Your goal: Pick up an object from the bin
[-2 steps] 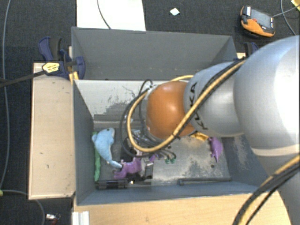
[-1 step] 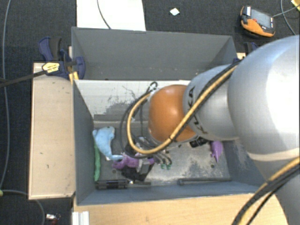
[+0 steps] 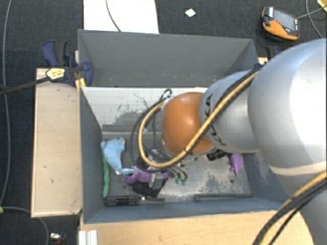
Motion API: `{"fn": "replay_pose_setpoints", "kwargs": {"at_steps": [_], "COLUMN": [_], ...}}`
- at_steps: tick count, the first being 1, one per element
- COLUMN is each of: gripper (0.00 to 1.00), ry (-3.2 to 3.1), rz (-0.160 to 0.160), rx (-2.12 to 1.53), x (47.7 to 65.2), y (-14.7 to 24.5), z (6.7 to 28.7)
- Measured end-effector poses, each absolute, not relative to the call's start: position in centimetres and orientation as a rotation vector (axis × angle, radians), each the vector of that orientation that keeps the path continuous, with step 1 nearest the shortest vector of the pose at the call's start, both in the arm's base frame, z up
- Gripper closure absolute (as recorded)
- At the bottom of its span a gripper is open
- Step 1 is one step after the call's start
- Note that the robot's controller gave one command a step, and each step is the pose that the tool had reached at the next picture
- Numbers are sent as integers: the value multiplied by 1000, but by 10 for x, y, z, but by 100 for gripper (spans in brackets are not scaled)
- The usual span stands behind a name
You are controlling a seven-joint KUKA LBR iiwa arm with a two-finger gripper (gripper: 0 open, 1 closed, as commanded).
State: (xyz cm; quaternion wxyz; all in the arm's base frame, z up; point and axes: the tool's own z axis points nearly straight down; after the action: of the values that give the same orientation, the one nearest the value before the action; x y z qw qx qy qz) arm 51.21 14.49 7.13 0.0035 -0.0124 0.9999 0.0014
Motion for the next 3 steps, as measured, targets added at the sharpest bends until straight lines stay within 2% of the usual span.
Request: {"fn": "replay_pose_setpoints", "kwargs": {"at_steps": [1, 2, 3], "gripper": [100, 100, 100], "ry": [3133, 3137, 3143], "rz": [5, 4, 2], "rx": [-36, -33, -31], "x": [512, 511, 510], "y": [145, 144, 144], "z": [73, 87, 121]}}
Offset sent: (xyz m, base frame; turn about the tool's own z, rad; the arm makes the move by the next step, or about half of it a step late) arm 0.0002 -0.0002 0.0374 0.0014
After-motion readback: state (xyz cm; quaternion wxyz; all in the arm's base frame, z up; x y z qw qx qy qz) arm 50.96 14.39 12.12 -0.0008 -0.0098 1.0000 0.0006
